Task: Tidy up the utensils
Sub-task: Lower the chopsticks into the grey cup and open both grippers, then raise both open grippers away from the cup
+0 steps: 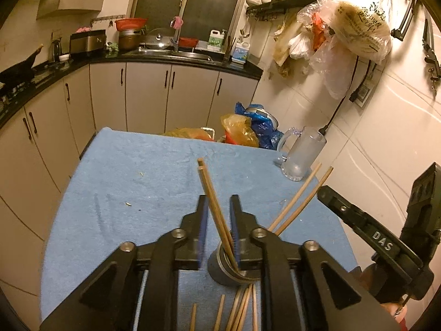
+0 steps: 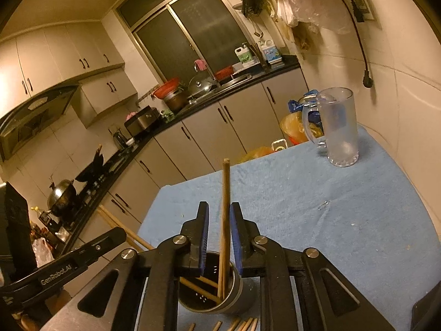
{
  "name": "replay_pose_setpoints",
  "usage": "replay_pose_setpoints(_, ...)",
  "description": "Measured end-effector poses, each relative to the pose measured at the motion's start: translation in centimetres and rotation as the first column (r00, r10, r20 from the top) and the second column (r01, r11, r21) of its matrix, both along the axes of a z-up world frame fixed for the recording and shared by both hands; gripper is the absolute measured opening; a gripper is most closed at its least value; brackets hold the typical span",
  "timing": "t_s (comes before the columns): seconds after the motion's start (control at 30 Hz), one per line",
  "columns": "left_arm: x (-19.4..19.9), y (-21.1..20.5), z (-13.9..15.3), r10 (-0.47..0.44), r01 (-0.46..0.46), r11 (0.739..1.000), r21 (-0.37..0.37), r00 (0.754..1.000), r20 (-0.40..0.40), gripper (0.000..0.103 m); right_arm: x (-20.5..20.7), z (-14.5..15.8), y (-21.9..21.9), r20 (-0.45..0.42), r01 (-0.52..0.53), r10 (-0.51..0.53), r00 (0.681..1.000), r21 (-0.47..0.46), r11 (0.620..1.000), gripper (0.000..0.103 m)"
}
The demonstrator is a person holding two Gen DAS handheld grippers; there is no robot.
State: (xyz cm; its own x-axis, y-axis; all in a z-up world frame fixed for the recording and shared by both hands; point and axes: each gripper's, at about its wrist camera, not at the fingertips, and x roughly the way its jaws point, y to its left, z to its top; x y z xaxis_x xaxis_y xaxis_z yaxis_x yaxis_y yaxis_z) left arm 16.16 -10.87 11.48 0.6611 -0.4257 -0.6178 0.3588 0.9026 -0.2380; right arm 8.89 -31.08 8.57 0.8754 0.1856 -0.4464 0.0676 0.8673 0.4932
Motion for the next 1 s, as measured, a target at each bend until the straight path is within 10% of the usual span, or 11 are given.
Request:
replay_pose_setpoints(0.47,-5.8,2.8,0.9,0.024,-0.023,1.0,-0.01,0.998,0.067,0.029,-7.0,0.3,0.2,0.023,-0.015,0.015,1.0,0.02,1.0,0.025)
replay_pose_setpoints(1.0,-17.6,6.1,-11.2,0.035,-0.022,0.988,0.151,0.996,-0.084,0.032,-15.5,-8.6,4.2,-0.16,-0.066,0.065,0.985,-0.004,0.998,0.025)
